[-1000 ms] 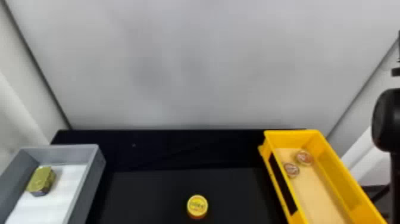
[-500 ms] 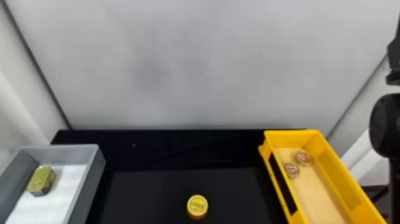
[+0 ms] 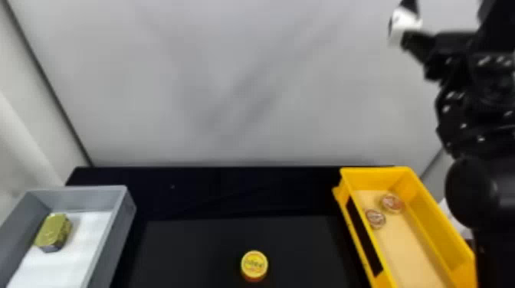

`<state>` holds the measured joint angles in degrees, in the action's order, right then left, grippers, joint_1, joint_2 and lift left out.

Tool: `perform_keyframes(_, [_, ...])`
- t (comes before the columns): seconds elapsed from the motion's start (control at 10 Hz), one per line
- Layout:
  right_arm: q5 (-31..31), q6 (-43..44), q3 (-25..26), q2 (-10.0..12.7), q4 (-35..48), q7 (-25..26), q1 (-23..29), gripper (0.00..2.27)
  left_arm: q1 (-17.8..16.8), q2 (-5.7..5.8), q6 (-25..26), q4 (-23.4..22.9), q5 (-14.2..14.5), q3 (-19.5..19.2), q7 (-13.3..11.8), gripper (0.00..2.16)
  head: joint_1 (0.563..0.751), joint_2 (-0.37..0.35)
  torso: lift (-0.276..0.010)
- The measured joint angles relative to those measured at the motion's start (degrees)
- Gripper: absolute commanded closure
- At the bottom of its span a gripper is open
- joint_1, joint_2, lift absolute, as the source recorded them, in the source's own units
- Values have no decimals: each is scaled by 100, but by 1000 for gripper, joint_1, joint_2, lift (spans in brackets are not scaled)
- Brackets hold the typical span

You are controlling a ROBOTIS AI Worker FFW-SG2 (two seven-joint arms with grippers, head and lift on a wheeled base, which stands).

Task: Pick up the round yellow can and place it in the yellow rectangular box

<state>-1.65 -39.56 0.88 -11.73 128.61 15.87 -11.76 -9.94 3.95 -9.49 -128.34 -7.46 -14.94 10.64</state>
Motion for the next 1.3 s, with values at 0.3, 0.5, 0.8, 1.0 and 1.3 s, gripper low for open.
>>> perform_keyframes(0.3, [2132, -460, 426, -151, -1006, -524, 203, 56, 0, -15, 0, 0, -2, 3, 0, 124, 694, -78, -1])
perform_keyframes(0.5, [3064, -551, 276, -354, -1895, -1224, 235, 56, -10, -28, -1, 7, -2, 28, 0, 124, 694, -78, -1])
perform_keyframes(0.8, [3040, -852, -98, -411, -2863, -2386, 154, 56, -32, -60, -21, 37, -1, 69, 0, 124, 694, -78, -1])
perform_keyframes(1.0, [2679, -1054, -469, -394, -3436, -3076, 51, 56, -25, -74, -79, 73, 5, 78, 14, 124, 694, -78, -1])
perform_keyframes(1.3, [2152, -1154, -1109, -295, -4270, -3970, -196, 56, -16, -87, -191, 167, 33, 123, 31, 124, 694, -78, -1])
